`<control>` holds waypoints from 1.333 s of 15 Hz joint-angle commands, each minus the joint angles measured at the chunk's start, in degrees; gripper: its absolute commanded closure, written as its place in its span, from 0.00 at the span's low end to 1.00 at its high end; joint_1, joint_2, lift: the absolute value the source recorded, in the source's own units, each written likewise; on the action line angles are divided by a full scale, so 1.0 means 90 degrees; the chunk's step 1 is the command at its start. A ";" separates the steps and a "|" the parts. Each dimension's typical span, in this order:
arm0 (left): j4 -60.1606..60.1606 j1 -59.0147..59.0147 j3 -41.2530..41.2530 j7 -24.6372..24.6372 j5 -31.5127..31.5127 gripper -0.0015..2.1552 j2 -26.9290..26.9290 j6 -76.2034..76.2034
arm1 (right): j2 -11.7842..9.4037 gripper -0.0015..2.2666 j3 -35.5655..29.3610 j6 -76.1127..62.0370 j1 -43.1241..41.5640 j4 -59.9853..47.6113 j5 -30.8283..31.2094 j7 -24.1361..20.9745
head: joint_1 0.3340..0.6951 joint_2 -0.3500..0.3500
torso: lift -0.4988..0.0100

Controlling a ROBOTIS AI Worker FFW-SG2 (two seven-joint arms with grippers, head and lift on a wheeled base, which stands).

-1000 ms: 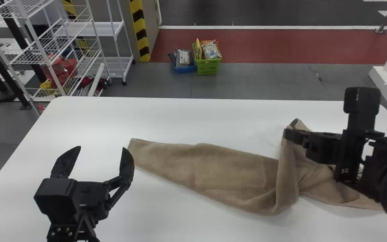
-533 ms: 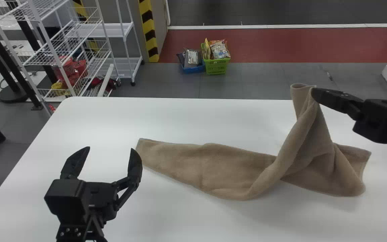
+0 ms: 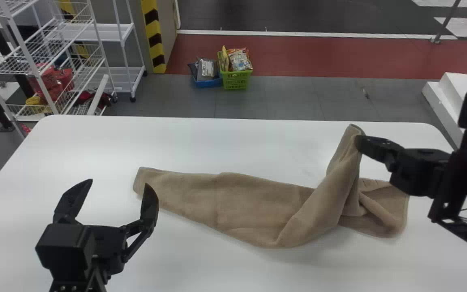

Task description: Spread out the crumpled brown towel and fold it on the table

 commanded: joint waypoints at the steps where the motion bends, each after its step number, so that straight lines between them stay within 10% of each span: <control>1: 0.0032 -0.0009 0.0025 0.0001 -0.0005 0.02 0.0017 -0.0011 | -0.0011 0.73 0.0337 -0.0956 0.0544 0.0168 0.0057 0.0128 | 1.00 0.48 | 0.73; 9: 0.0032 -0.0029 -0.0043 0.0011 -0.0005 0.02 0.0026 -0.0011 | -0.0040 0.69 0.1792 -0.0898 0.0817 0.1213 0.1307 0.0353 | 1.00 0.62 | 0.73; 14: 0.0041 -0.0068 -0.0043 0.0011 -0.0014 0.02 0.0026 0.0008 | -0.0040 0.03 0.1861 -0.1601 0.0788 0.1321 0.1307 0.0372 | 1.00 0.69 | 0.73; 20: 0.0129 -0.0078 -0.0014 0.0109 0.0005 0.02 0.0036 0.0008 | -0.0060 0.07 0.1753 -0.2656 -0.0286 0.2063 0.1580 0.1290 | 1.00 0.71 | 0.73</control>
